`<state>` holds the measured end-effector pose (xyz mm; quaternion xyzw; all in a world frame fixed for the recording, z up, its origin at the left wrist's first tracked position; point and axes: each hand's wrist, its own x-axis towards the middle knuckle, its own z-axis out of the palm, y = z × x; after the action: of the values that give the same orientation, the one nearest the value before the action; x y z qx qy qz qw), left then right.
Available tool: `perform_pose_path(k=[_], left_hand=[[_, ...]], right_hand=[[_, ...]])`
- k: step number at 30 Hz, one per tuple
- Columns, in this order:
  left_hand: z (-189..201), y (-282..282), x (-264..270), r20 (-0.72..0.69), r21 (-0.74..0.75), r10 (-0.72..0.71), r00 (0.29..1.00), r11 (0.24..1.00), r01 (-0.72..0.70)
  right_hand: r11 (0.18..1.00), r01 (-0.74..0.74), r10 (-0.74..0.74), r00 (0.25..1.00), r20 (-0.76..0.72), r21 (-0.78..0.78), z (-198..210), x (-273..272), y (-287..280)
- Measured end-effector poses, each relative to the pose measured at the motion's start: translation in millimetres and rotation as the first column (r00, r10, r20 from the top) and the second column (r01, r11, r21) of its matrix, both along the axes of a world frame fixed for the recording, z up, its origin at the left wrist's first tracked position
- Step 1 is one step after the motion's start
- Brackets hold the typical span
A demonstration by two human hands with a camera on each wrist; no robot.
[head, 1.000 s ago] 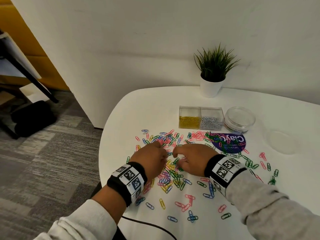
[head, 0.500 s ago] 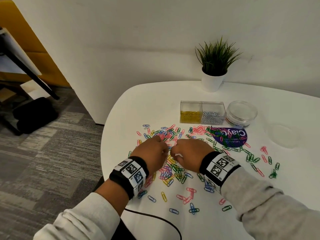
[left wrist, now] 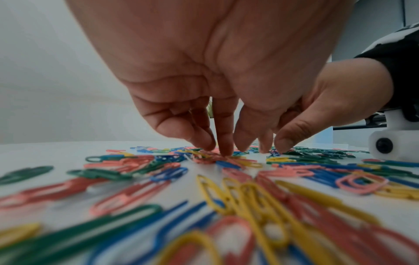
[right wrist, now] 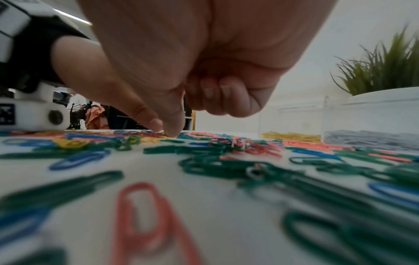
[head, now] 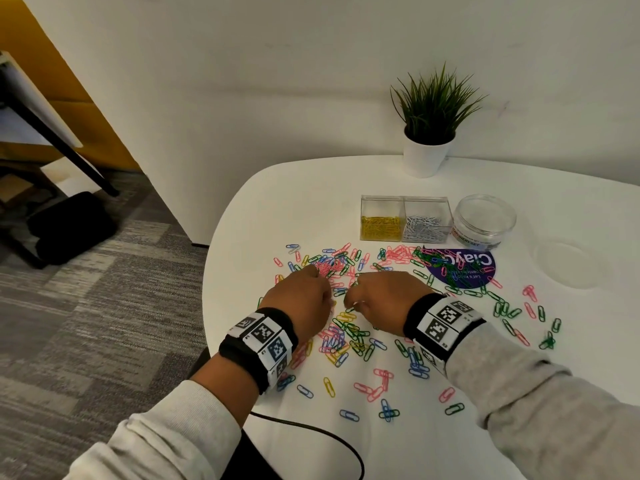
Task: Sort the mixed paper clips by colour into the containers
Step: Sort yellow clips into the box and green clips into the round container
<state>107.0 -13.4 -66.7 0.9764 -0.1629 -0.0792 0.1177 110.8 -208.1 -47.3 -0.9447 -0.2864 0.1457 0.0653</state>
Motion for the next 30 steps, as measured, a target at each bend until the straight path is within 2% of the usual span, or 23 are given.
perform_pose_path(k=[6,9,13,20,23,27,30], left_hand=[[0,-2,-1,0.002,-0.041,-0.032,0.999,0.999,0.032],[-1,-3,-1,0.013,-0.012,-0.06,0.998,0.998,0.06],[-1,-4,-1,0.027,0.025,-0.035,0.999,0.999,0.034],[6,-5,-4,0.033,-0.047,0.002,0.999,0.999,0.0],[8,-5,-4,-0.022,-0.061,-0.072,0.997,0.996,0.071],[12,-3,-9,-0.013,-0.091,-0.199,0.98,0.976,0.197],[10,6,-15,-0.041,-0.068,-0.313,0.949,0.948,0.31]], right_hand=[[0.992,0.117,-0.113,0.99,0.09,-0.043,-4,4,-3],[0.999,0.039,-0.038,0.997,0.074,-0.006,1,-1,4],[0.999,-0.034,0.035,0.999,0.013,-0.039,6,-6,17],[0.994,0.11,-0.11,0.994,-0.031,0.001,-4,1,10],[0.992,0.127,-0.127,0.992,-0.018,0.009,-3,0,9],[0.969,0.211,-0.21,0.978,-0.019,0.129,8,-3,2],[0.879,0.328,-0.316,0.944,-0.093,0.345,13,-7,-12]])
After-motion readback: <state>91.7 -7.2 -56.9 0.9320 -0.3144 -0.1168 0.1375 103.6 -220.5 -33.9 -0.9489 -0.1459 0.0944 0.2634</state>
